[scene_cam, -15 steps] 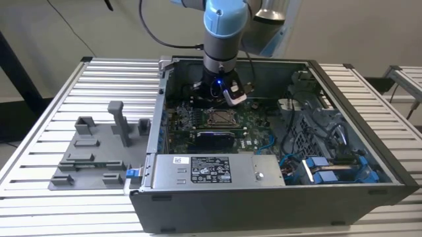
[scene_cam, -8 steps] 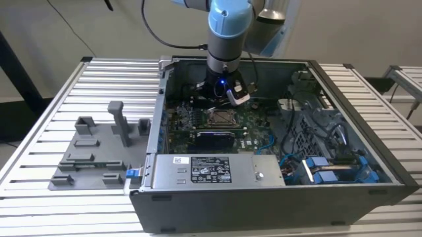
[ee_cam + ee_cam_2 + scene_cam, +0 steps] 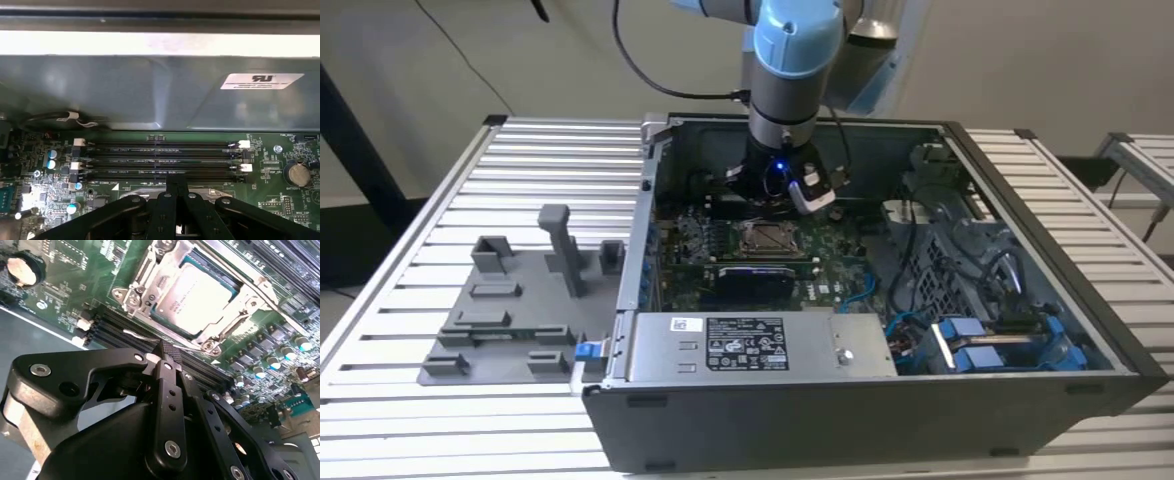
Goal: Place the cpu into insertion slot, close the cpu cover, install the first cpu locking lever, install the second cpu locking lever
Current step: 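Install the first cpu locking lever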
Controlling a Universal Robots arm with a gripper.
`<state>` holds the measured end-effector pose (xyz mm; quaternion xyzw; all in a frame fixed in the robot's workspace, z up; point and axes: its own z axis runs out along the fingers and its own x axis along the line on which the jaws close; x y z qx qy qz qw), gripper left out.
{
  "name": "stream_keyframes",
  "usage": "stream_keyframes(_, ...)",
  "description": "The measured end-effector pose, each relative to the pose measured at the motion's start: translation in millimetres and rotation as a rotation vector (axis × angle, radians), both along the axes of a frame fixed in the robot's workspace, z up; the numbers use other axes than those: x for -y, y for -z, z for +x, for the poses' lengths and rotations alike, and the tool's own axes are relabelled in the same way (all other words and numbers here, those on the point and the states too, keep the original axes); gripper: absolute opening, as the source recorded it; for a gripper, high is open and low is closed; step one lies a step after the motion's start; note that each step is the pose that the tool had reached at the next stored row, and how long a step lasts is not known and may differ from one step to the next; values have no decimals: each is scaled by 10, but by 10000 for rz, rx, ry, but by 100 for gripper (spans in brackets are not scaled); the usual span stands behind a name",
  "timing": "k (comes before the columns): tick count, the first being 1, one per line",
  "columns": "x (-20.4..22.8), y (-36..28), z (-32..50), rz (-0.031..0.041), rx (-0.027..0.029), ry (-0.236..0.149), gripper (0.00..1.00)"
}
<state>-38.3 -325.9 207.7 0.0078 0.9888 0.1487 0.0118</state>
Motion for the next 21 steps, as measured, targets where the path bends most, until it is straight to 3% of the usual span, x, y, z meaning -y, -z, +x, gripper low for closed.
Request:
stream_keyframes(7,-5,6,84,2,1,-68,11)
stream_keyframes(21,-9,25,167,1,1,-161,11)
